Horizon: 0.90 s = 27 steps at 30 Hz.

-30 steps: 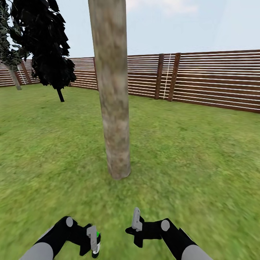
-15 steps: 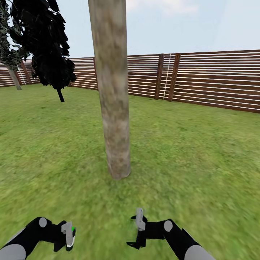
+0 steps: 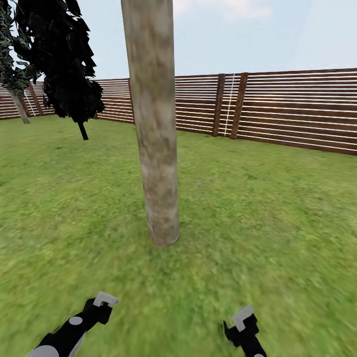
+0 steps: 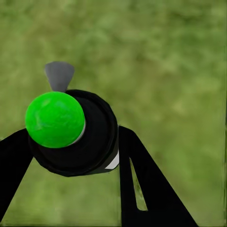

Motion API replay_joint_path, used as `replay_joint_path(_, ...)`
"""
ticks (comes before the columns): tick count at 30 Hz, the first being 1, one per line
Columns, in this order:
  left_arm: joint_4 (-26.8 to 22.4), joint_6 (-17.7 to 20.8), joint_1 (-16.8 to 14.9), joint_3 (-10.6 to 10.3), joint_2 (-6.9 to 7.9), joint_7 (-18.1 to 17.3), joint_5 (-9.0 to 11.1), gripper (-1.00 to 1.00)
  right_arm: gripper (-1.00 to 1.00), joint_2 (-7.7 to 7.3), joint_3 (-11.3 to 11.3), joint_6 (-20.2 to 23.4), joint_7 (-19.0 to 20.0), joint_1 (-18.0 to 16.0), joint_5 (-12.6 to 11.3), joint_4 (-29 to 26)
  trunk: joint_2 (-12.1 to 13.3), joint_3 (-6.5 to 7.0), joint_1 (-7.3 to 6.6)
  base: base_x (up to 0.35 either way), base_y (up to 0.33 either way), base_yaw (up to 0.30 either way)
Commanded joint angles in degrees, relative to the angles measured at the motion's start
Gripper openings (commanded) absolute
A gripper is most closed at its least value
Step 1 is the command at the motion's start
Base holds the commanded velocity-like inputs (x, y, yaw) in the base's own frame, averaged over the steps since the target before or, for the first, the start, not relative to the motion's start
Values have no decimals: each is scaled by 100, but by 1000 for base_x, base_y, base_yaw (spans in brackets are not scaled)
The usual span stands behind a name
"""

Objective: In the garden, pick up the pesticide atomizer on the floor and spray pesticide onto both trees until each tree trunk is fully covered.

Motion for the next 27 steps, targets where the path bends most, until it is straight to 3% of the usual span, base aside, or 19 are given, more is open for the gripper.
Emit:
replay_joint_path(1, 32, 21, -2, 12, -79, 141, 17, -100, 100, -19, -27, -184, -98, 14, -582, 3, 0, 0, 0, 0, 0, 0)
replay_joint_path(3, 58, 64, 2, 17, -149, 285, 31, -100, 100, -114, -53, -529, -169, 60, -1602, 17, 0, 0, 0, 0, 0, 0)
replay_joint_path(5, 59, 77, 14, 11, -160, 306, 29, -100, 100, -148, -58, -707, -173, 228, -1829, 11, 0, 0, 0, 0, 0, 0)
replay_joint_path(9, 50, 224, 25, 40, -169, 315, 48, -100, 100, -162, -48, -977, -169, 355, -1930, 6, 0, 0, 0, 0, 0, 0)
replay_joint_path(12, -20, 1043, 18, 156, -155, 282, 414, -100, 100, -154, -63, -989, -185, 361, -1979, 1, 0, 0, 0, 0, 0, 0)
replay_joint_path(15, -84, 1354, 10, 163, -164, 266, 633, -100, 100, -148, -61, -984, -174, 364, -1988, 10, 0, 0, 0, 0, 0, 0)
replay_joint_path(27, -150, 1859, -44, 111, -210, 286, 625, -100, 100, -113, -54, -980, -177, 368, -1986, 10, 0, 0, 0, 182, -58, 0)
